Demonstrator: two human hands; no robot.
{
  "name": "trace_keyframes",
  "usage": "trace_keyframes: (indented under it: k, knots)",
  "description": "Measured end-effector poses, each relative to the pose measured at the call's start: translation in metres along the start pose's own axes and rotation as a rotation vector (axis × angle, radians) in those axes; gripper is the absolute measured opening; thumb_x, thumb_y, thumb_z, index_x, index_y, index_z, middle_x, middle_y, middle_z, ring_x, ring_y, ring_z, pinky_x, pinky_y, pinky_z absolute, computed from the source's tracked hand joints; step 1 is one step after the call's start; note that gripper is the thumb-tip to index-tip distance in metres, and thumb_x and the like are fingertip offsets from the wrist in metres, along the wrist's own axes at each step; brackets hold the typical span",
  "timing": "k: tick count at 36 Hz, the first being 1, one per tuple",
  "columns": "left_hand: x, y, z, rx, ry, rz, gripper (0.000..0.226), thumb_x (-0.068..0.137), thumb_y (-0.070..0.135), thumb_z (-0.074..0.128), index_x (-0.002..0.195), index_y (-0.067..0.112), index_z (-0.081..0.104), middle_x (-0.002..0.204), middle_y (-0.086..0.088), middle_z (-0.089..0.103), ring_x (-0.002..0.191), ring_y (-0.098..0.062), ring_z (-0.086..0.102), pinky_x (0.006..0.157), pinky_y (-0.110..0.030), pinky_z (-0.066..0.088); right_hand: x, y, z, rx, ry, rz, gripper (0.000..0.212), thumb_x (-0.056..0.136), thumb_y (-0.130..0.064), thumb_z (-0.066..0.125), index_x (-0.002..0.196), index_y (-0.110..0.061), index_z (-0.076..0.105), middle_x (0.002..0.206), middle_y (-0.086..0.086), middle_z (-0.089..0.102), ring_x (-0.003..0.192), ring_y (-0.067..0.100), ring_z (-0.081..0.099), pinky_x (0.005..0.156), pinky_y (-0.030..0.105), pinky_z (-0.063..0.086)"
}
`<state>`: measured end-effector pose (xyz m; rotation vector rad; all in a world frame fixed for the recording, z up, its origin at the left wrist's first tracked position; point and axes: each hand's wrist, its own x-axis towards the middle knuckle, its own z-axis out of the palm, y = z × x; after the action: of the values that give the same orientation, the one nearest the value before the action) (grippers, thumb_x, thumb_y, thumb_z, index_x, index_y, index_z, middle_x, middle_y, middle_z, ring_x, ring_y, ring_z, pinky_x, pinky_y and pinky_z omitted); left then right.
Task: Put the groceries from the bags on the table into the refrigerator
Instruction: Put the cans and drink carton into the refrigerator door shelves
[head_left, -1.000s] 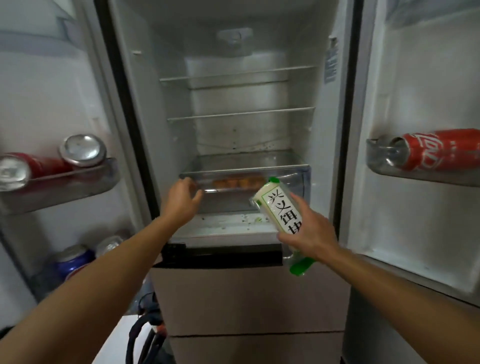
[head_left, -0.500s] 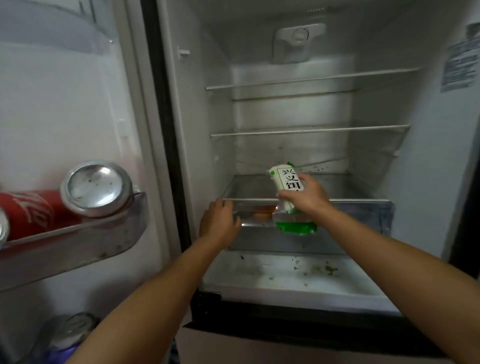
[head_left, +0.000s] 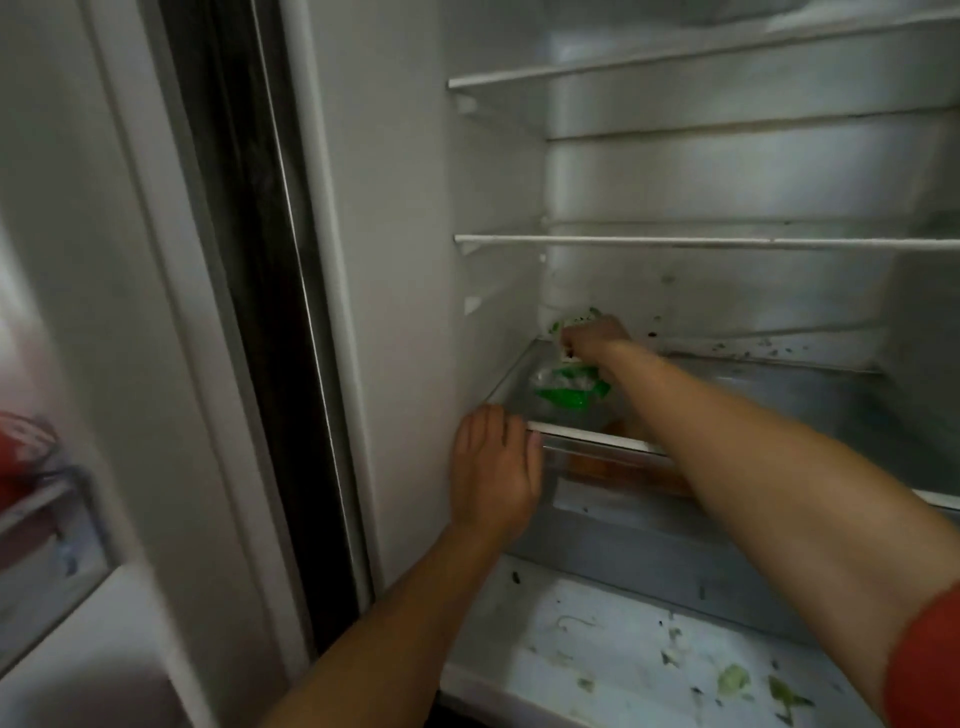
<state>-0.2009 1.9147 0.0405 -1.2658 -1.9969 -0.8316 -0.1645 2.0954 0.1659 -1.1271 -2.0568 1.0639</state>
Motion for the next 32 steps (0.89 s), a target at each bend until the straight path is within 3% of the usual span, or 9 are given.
trace_keyframes:
  k: [4,6,8,12,19,22,26,30,32]
  knots:
    - [-0.002,-0.003,0.007,-0.010,0.007,0.013,0.048,0.103,0.034,0.026,0.116,0.007,0.063,0.116,-0.015,0.061,0.108,-0.032,0.054,0.098,-0.042,0.039,0.045,-0.004,0.023,-0.094,-0.066,-0.016,0.024,0.090,-0.010,0.053,0.108,0.006,0.059,0.120,0.016,0.062,0.106,0.033,0.061,0.086,0.034,0.051]
    - [-0.002,-0.004,0.007,-0.015,0.008,0.011,0.052,0.104,0.036,0.022,0.120,0.006,0.061,0.118,-0.015,0.061,0.110,-0.032,0.054,0.099,-0.042,0.039,0.058,-0.004,0.036,-0.186,-0.096,-0.012,0.043,0.097,-0.017,0.049,0.129,0.012,0.049,0.132,0.012,0.052,0.123,0.034,0.052,0.100,0.036,0.043]
    - [-0.002,-0.004,0.007,-0.017,0.017,0.020,0.055,0.104,0.037,0.020,0.122,0.005,0.061,0.119,-0.016,0.060,0.111,-0.033,0.054,0.100,-0.042,0.038,0.069,-0.001,0.048,-0.303,-0.046,-0.017,0.057,0.098,-0.027,0.048,0.142,0.008,0.037,0.151,0.017,0.037,0.132,0.036,0.043,0.109,0.041,0.038]
    - [-0.002,-0.004,0.009,-0.010,0.039,0.022,0.055,0.103,0.037,0.021,0.124,0.003,0.059,0.121,-0.017,0.060,0.112,-0.034,0.053,0.101,-0.043,0.039,0.080,-0.004,0.061,-0.503,0.030,-0.027,0.057,0.093,-0.032,0.052,0.141,-0.001,0.042,0.149,0.024,0.035,0.135,0.042,0.036,0.112,0.049,0.028]
    - [-0.002,-0.003,0.007,-0.007,0.008,0.013,0.057,0.104,0.038,0.018,0.126,0.004,0.057,0.121,-0.015,0.059,0.111,-0.032,0.052,0.101,-0.043,0.038,0.123,0.023,0.057,-0.749,-0.159,0.015,0.080,0.078,-0.048,0.030,0.149,-0.012,0.032,0.159,0.018,0.019,0.145,0.044,0.014,0.113,0.067,0.005]
    - [-0.002,-0.003,0.004,0.009,-0.006,0.011,0.054,0.103,0.037,0.022,0.125,0.004,0.059,0.120,-0.015,0.060,0.111,-0.031,0.053,0.101,-0.042,0.037,0.130,0.041,0.052,-0.693,-0.171,0.002,0.086,0.077,-0.060,0.023,0.154,-0.023,0.021,0.162,0.009,0.018,0.145,0.036,0.021,0.115,0.061,0.015]
    - [-0.001,-0.002,-0.004,0.026,-0.061,0.019,0.051,0.102,0.036,0.026,0.120,0.004,0.061,0.117,-0.014,0.062,0.109,-0.031,0.053,0.101,-0.041,0.037,0.032,0.010,0.021,-0.479,-0.186,-0.108,0.050,0.106,-0.029,0.027,0.148,-0.004,0.035,0.157,0.015,0.030,0.140,0.030,0.035,0.115,0.038,0.028]
    - [0.002,-0.001,-0.015,0.039,-0.141,0.026,0.050,0.101,0.037,0.027,0.112,0.005,0.064,0.111,-0.016,0.063,0.105,-0.033,0.055,0.098,-0.041,0.037,-0.012,0.009,-0.003,-0.382,0.091,-0.068,0.049,0.098,-0.045,0.041,0.123,-0.006,0.058,0.132,0.018,0.058,0.116,0.037,0.056,0.097,0.040,0.046]
    - [0.003,-0.002,-0.022,0.041,-0.187,0.042,0.047,0.099,0.035,0.032,0.109,0.003,0.064,0.108,-0.019,0.063,0.100,-0.036,0.056,0.094,-0.043,0.040,-0.037,0.010,-0.018,-0.390,0.118,-0.100,0.043,0.095,-0.043,0.049,0.113,-0.007,0.063,0.120,0.017,0.064,0.105,0.035,0.061,0.081,0.033,0.047]
